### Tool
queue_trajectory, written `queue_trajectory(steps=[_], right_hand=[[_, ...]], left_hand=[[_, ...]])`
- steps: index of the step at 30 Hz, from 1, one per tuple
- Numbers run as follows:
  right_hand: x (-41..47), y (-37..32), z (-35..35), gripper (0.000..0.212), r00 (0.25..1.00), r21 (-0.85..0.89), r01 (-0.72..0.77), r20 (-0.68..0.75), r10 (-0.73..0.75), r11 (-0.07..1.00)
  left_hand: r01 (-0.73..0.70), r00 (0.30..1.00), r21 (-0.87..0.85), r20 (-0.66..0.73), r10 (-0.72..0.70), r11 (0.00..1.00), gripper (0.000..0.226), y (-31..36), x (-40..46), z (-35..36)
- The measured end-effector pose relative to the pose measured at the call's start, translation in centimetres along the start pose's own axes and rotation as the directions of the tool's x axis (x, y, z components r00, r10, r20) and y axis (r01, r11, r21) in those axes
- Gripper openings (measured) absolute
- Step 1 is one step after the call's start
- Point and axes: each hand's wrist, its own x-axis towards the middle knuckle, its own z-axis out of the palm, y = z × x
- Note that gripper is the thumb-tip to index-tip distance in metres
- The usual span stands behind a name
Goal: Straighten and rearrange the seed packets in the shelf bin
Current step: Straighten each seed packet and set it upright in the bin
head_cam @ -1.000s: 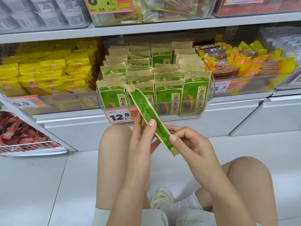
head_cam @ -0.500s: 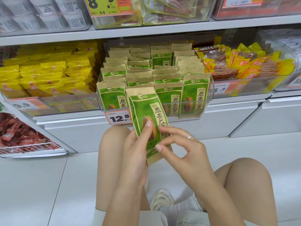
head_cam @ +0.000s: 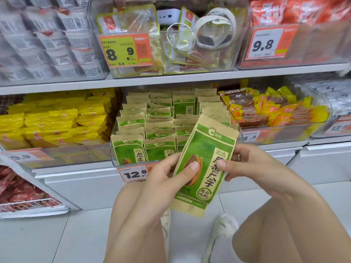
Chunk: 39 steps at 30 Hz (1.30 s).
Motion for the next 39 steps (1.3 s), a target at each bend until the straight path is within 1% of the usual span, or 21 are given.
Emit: queue_trajectory(steps=[3,5,7,8,9,10,11,12,13,14,16,17,19,22,24,26,28,31,33,37,39], right_hand=[[1.5,-1.0,-1.5,0.017,1.000,0.053,0.024,-0.012,-0.023,0.998],[2.5,-1.9,-2.5,0.020,0.996,0.042,0.067,-0.062,-0.064,0.997],[3.5,-2.9,-3.9,0.029,0.968,-0.011,0.148,-0.204,-0.147,0.989],[4.1,-3.4,-4.6,0.030,0.933,-0.035,0.206,-0.294,-0.207,0.978],[4.7,-3.9,-5.2,0.031,0.889,-0.064,0.266,-0.369,-0.271,0.962],[5.2,-4.4,-5.7,0.030,0.846,-0.096,0.319,-0.418,-0.329,0.943],[5.9,-4.9,-6.1,0.030,0.810,-0.132,0.359,-0.448,-0.379,0.924],[6.5,-5.3,-6.5,0.030,0.782,-0.172,0.384,-0.462,-0.419,0.907],[7.2,-5.6,-6.7,0.029,0.764,-0.209,0.398,-0.464,-0.449,0.893],[7.9,-5.9,-6.9,0.028,0.754,-0.247,0.403,-0.457,-0.473,0.881],[9.4,-6.3,-7.0,0.029,0.752,-0.342,0.393,-0.414,-0.513,0.853],[10.3,-6.3,-6.9,0.031,0.761,-0.403,0.373,-0.383,-0.524,0.836],[12.1,-5.9,-6.6,0.029,0.794,-0.525,0.287,-0.338,-0.506,0.801],[14.5,-4.7,-5.9,0.026,0.838,-0.688,0.150,-0.292,-0.460,0.710],[15.8,-4.0,-5.5,0.030,0.865,-0.753,0.109,-0.250,-0.435,0.649],[17.0,-3.3,-5.1,0.029,0.888,-0.813,0.071,-0.213,-0.408,0.578],[18.1,-2.5,-4.9,0.025,0.913,-0.852,0.041,-0.180,-0.365,0.522],[18.9,-1.8,-4.8,0.004,0.923,-0.856,-0.009,-0.205,-0.324,0.516],[19.0,-1.7,-4.8,0.004,0.912,-0.867,-0.016,-0.217,-0.348,0.499],[18.6,-1.8,-4.3,0.007,0.886,-0.924,-0.003,-0.180,-0.428,0.382],[18.0,-2.2,-4.1,0.012,0.908,-0.917,0.025,-0.146,-0.393,0.398]], left_hand=[[-0.040,0.999,0.079,-0.005,0.041,0.996,0.028,1.0,2.5,0.0],[-0.086,0.996,0.166,-0.022,0.091,0.982,0.035,2.0,4.1,-0.6],[-0.098,0.990,0.259,-0.070,0.120,0.961,0.038,2.9,6.0,-1.8],[-0.083,0.987,0.335,-0.103,0.124,0.939,0.040,3.2,7.0,-2.5],[-0.057,0.984,0.447,-0.125,0.125,0.893,0.043,3.4,8.0,-3.2],[-0.026,0.984,0.595,-0.125,0.124,0.804,0.044,3.4,9.0,-3.8],[-0.006,0.988,0.734,-0.099,0.117,0.679,0.045,3.3,10.0,-4.2],[-0.007,0.993,0.834,-0.059,0.101,0.552,0.047,3.2,10.9,-4.5],[-0.022,0.997,0.891,-0.016,0.080,0.453,0.049,2.9,11.7,-4.5],[-0.039,0.998,0.923,0.019,0.055,0.383,0.053,2.7,12.3,-4.4],[-0.075,0.997,0.958,0.072,0.020,0.277,0.061,2.4,13.3,-4.2],[-0.091,0.996,0.966,0.092,0.007,0.240,0.064,2.2,13.6,-4.2],[-0.090,0.995,0.969,0.096,-0.013,0.228,0.066,1.9,13.8,-4.1],[-0.077,0.996,0.964,0.083,-0.012,0.253,0.063,1.7,13.4,-4.1],[-0.073,0.997,0.962,0.080,-0.018,0.264,0.061,1.7,13.3,-4.1],[-0.071,0.997,0.961,0.080,-0.023,0.268,0.061,1.7,13.3,-4.1],[-0.071,0.996,0.962,0.080,-0.025,0.264,0.062,1.7,13.4,-4.2],[-0.068,0.997,0.964,0.077,-0.027,0.258,0.063,1.7,13.4,-4.1],[-0.069,0.997,0.964,0.078,-0.025,0.257,0.063,1.6,13.5,-4.1],[-0.069,0.997,0.964,0.076,-0.016,0.259,0.063,1.5,13.5,-4.2],[-0.071,0.997,0.964,0.077,-0.013,0.257,0.063,1.5,13.5,-4.2]])
